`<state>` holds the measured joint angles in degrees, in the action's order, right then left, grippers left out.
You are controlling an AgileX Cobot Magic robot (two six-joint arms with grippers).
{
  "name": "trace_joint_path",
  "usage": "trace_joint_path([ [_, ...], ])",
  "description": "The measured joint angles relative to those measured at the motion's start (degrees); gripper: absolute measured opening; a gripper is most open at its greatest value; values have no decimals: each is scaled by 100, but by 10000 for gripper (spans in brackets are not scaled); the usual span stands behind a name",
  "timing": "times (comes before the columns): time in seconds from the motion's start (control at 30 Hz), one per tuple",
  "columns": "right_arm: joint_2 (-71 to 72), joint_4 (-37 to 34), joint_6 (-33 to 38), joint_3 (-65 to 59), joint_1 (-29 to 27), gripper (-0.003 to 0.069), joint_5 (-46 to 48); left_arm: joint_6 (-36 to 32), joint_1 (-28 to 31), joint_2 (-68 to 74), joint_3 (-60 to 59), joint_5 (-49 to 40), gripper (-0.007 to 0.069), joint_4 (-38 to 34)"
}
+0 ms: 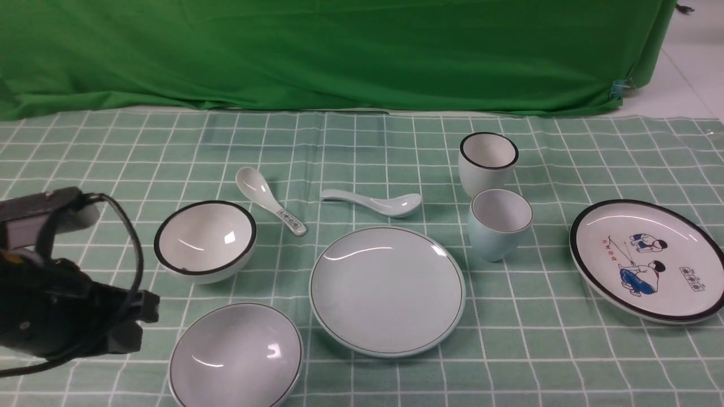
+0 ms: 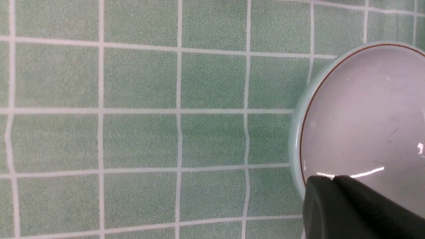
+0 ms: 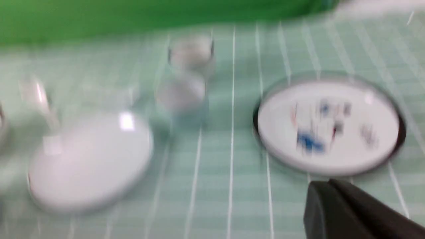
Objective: Place the bowls on the plates on the blue tablecloth, put the cups on the bowls, and place the spoons in the cups.
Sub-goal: 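Reach toward the plain white bowl and position the gripper at its rim, then place the bowl on top of the plate with the left gripper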
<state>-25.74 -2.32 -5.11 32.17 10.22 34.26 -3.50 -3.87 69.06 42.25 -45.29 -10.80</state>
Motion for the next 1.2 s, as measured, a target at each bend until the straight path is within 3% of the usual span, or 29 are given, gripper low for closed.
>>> trace_joint_path([
  [0.13, -1572, 12, 542, 827, 417, 22, 1148, 673, -612, 436, 417, -26, 0, 705],
  [0.3, -2355, -36, 721, 1026, 675, 22, 1147, 900, -922, 1017, 621, 1, 6, 1080],
  [0.4, -2552, -150, 747, 1032, 725, 22, 1048, 950, -934, 1285, 627, 36, 47, 1116],
  [0.5, -2612, -245, 753, 1032, 736, 22, 906, 964, -934, 1500, 632, 122, 134, 1168],
  [0.6, -2612, -276, 753, 1032, 742, 22, 779, 969, -934, 1691, 639, 300, 302, 1126],
  [0.77, -2612, -290, 760, 1032, 760, 22, 760, 969, -934, 1934, 639, 467, 428, 1080],
  [0.87, -2612, -290, 760, 1032, 760, 22, 754, 969, -934, 2044, 639, 471, 409, 1049],
  [0.97, -2612, -290, 760, 1032, 760, 22, 742, 969, -934, 2184, 639, 471, 294, 963],
  [1.03, -2612, -290, 760, 1032, 760, 22, 742, 982, -934, 2215, 639, 471, 135, 845],
  [1.07, -2612, -290, 760, 1032, 760, 22, 737, 975, -934, 2199, 645, 449, 92, 815],
  [1.2, -2612, -290, 760, 1032, 765, 27, 724, 922, -945, 1982, 798, 142, 24, 645],
])
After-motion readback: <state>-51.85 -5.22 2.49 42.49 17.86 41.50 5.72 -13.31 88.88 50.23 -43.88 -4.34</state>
